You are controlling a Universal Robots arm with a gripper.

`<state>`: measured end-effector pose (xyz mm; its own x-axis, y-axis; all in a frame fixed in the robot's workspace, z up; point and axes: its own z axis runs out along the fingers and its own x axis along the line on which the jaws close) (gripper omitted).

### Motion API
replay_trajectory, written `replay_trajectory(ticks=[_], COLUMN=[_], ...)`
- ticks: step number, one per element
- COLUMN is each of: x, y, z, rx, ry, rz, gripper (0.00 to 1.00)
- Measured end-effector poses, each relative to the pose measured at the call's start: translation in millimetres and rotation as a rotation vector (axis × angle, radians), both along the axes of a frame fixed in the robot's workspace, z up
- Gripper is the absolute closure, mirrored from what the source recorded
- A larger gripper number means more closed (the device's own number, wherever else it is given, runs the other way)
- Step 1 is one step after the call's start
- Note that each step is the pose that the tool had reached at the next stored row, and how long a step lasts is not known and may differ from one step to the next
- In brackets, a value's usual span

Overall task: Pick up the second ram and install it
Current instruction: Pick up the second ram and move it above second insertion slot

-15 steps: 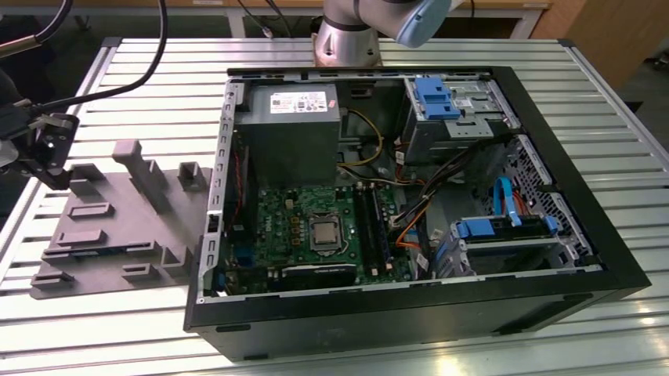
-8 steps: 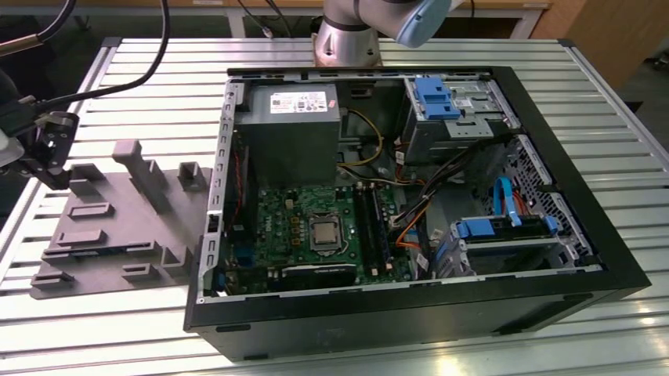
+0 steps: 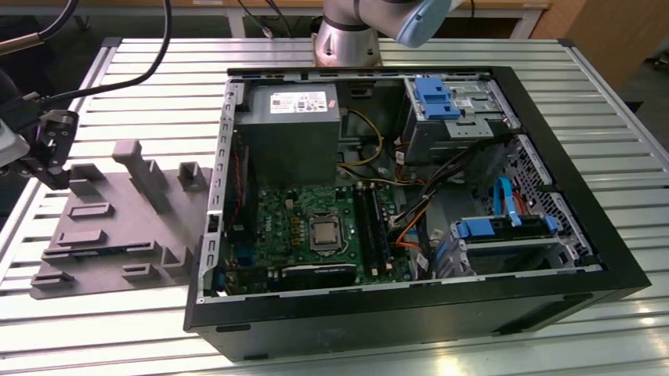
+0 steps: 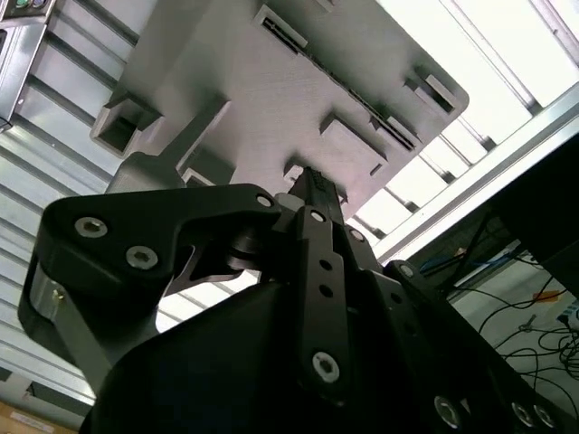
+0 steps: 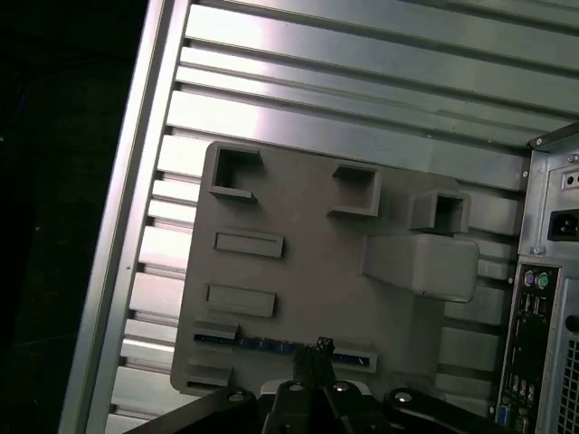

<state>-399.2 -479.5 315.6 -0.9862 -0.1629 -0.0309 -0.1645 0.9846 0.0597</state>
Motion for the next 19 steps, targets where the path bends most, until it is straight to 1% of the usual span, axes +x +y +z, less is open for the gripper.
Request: replay_trajectory(ticks=[4, 19], x=[0.0, 0.0], y=[0.0, 0.0], z=[0.0, 0.0], rx=[-0.0001, -0.0001], ry=[0.0000, 0.0000], rz=[0.025, 0.138], gripper=[0.89, 0.89])
